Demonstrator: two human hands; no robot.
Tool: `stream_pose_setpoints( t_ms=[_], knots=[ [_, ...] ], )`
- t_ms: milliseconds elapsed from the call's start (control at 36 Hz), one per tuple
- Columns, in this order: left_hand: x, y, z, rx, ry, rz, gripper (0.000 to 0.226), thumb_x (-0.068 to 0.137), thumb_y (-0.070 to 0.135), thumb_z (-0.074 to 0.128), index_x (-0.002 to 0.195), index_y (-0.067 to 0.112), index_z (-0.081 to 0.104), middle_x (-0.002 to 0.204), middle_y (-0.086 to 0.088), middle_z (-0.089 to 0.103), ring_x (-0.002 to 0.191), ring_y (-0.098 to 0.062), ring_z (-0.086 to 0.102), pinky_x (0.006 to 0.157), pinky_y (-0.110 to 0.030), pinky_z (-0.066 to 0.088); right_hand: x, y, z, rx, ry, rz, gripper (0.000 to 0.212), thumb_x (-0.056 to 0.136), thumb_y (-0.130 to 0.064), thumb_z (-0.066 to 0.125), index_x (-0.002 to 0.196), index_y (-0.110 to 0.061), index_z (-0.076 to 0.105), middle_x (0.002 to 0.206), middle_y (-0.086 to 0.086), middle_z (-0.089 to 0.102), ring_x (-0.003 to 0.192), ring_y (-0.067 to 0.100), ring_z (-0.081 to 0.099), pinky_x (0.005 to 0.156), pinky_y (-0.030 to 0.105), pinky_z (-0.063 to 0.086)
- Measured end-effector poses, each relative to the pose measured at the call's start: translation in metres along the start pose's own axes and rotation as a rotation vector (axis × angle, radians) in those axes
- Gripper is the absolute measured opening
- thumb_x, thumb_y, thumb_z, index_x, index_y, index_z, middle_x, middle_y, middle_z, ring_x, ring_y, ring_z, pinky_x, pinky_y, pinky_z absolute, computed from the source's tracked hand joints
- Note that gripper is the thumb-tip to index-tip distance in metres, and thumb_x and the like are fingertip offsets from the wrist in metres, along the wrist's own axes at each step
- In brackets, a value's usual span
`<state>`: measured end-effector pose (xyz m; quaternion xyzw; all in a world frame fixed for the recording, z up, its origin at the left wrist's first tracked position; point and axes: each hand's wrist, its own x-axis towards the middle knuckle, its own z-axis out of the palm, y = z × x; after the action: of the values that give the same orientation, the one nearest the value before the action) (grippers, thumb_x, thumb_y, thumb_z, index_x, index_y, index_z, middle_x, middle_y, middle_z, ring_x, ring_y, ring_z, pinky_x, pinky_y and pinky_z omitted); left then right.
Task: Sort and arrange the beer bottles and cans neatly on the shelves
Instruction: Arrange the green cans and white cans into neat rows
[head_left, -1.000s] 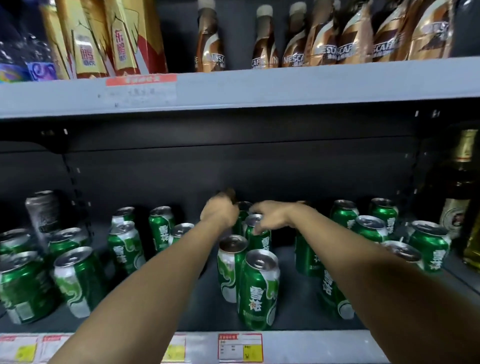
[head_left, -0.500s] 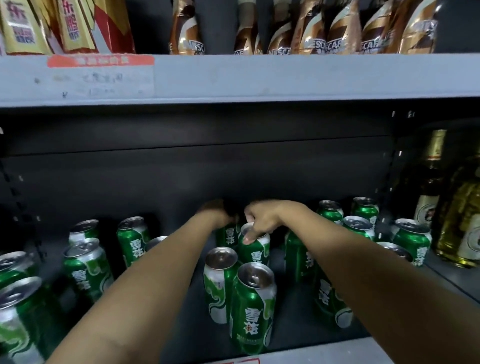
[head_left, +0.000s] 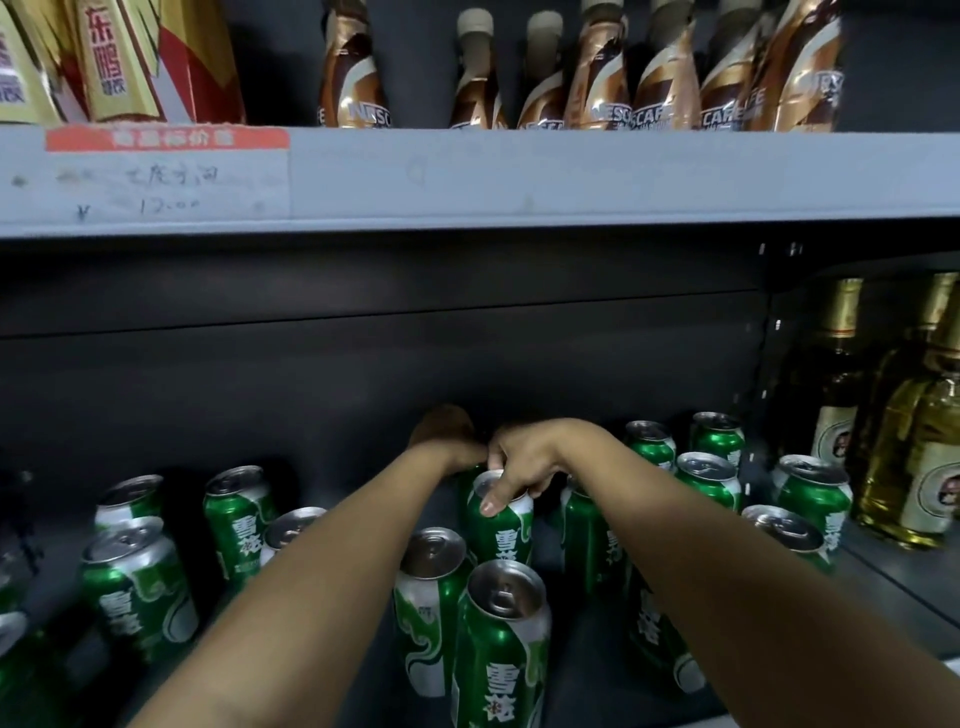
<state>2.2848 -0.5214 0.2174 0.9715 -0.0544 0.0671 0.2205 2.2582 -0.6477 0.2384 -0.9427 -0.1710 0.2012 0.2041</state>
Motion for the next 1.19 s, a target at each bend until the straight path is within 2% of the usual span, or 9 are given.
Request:
stream_pose_setpoints(
  t_ms=[222,417,528,639,750,833,917,1028,1194],
  knots=[
    [-0.002,-0.005,-0.003,0.001,-0.090,0.006,0.028,0.082,0.030,0.072,0.098,0.007,0.070,0.105,-0.013,0.070,0.100,-0.027,0.066,0.071,-0.028,0.046,0.000,0.001,0.003,0.005,0.011,-0.002,0.020,0.085,-0.025,0.075,0.084,-0.010,0.061,0.068,-0.005,0.053,0.063,0.005,0.050,0.047,0.012,0.042],
    [-0.027,-0.015,-0.021,-0.060,-0.015,-0.034,0.035,0.088,0.010,0.063,0.123,0.008,0.061,0.124,-0.008,0.059,0.114,-0.029,0.055,0.091,-0.032,0.046,-0.008,-0.007,0.007,0.012,0.044,0.054,0.034,0.081,-0.025,0.078,0.099,-0.007,0.055,0.077,-0.004,0.051,0.068,0.007,0.048,0.055,0.020,0.044],
    [-0.056,-0.017,-0.036,-0.154,-0.076,-0.039,0.011,0.077,0.006,0.059,0.087,0.007,0.061,0.078,-0.012,0.058,0.067,-0.023,0.049,0.054,-0.027,0.036,-0.019,-0.014,0.011,-0.068,0.092,0.068,0.036,0.082,-0.026,0.077,0.099,-0.008,0.052,0.075,-0.001,0.050,0.063,0.011,0.048,0.050,0.022,0.041],
    [-0.093,-0.021,-0.048,-0.302,-0.278,-0.034,0.016,0.051,0.021,0.056,0.065,0.018,0.049,0.069,-0.006,0.046,0.064,-0.019,0.038,0.058,-0.032,0.027,-0.029,-0.022,0.014,-0.287,0.199,0.074,0.035,0.082,-0.038,0.075,0.081,-0.010,0.054,0.073,0.003,0.054,0.063,0.019,0.053,0.056,0.024,0.042],
    [-0.119,-0.031,-0.053,-0.466,-0.518,-0.062,0.019,0.079,0.015,0.065,0.092,0.023,0.052,0.087,0.003,0.055,0.079,-0.009,0.047,0.070,-0.027,0.032,-0.039,-0.028,0.015,-0.427,0.438,0.053,0.031,0.086,-0.038,0.063,0.103,-0.013,0.063,0.104,0.005,0.062,0.096,0.027,0.061,0.078,0.030,0.048],
    [-0.126,-0.037,-0.050,-0.394,-0.625,-0.079,0.045,0.082,0.007,0.069,0.118,0.026,0.050,0.107,0.006,0.061,0.097,-0.011,0.054,0.080,-0.028,0.040,-0.048,-0.032,0.014,-0.380,0.534,0.028,0.025,0.087,-0.037,0.055,0.097,-0.015,0.064,0.096,0.003,0.061,0.093,0.026,0.061,0.074,0.029,0.045],
    [-0.131,-0.036,-0.039,-0.270,-0.647,-0.075,0.053,0.081,0.002,0.071,0.120,0.029,0.048,0.113,0.005,0.060,0.111,-0.015,0.053,0.092,-0.036,0.044,-0.059,-0.032,0.017,-0.178,0.283,0.043,0.033,0.090,-0.042,0.057,0.078,-0.012,0.062,0.076,0.005,0.064,0.065,0.021,0.059,0.062,0.027,0.044],
    [-0.132,-0.034,-0.033,-0.322,-0.565,-0.085,0.042,0.080,-0.002,0.071,0.108,0.023,0.053,0.106,0.000,0.064,0.104,-0.019,0.061,0.088,-0.038,0.053,-0.081,-0.035,0.029,-0.143,-0.230,0.222,0.059,0.084,-0.069,0.051,0.100,-0.014,0.062,0.092,0.001,0.062,0.078,0.018,0.060,0.066,0.026,0.044],
    [-0.127,-0.034,-0.039,-0.327,-0.327,-0.170,0.047,0.079,0.002,0.074,0.116,0.017,0.048,0.104,-0.004,0.055,0.094,-0.021,0.058,0.071,-0.034,0.056,-0.080,-0.045,0.049,-0.234,-0.376,0.129,0.046,0.084,-0.044,0.070,0.121,-0.017,0.061,0.122,-0.001,0.059,0.092,0.018,0.066,0.075,0.024,0.052]
  ],
)
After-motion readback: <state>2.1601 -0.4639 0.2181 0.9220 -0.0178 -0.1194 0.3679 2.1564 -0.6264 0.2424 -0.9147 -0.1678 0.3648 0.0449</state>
